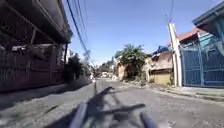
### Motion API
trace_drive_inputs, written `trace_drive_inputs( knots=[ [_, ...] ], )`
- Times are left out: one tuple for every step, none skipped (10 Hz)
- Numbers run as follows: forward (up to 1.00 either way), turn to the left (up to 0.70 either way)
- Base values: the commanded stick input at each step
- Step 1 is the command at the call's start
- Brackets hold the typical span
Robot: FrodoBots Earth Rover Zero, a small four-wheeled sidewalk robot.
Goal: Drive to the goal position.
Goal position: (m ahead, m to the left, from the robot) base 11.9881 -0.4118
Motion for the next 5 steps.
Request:
trace_drive_inputs(
  knots=[
    [0.50, 0.00],
    [0.50, 0.00],
    [0.50, 0.00],
    [0.50, 0.00],
    [0.50, 0.00]
  ],
)
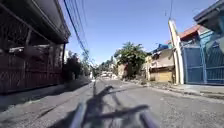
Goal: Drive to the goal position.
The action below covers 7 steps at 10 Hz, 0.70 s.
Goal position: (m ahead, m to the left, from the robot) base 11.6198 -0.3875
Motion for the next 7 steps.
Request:
trace_drive_inputs(
  knots=[
    [0.50, 0.00],
    [0.50, 0.00],
    [0.50, 0.00],
    [0.50, 0.00],
    [0.50, 0.00],
    [0.50, 0.00],
    [0.50, 0.00]
  ],
)
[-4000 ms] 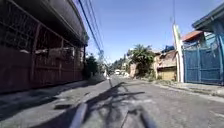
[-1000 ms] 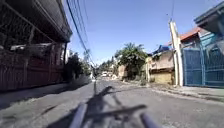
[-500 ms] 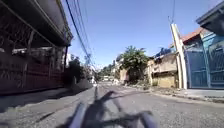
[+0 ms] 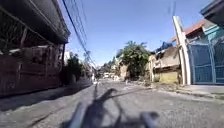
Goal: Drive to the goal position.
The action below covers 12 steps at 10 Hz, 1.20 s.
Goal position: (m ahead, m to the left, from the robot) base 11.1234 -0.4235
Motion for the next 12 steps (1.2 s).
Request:
trace_drive_inputs(
  knots=[
    [0.50, 0.00],
    [0.50, 0.00],
    [0.50, 0.00],
    [0.50, 0.00],
    [0.50, 0.00],
    [0.50, 0.00],
    [0.50, 0.00],
    [0.50, 0.00],
    [0.50, 0.00],
    [0.50, 0.00],
    [0.50, 0.06],
    [0.50, 0.24]
  ],
)
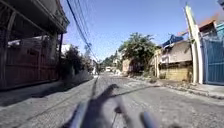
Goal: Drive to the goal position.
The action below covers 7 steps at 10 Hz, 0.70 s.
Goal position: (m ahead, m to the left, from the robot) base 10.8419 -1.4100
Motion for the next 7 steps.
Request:
trace_drive_inputs(
  knots=[
    [0.50, 0.39],
    [0.50, 0.47],
    [0.50, 0.50],
    [0.50, 0.22],
    [0.50, 0.00],
    [0.50, 0.00],
    [0.50, 0.00]
  ],
)
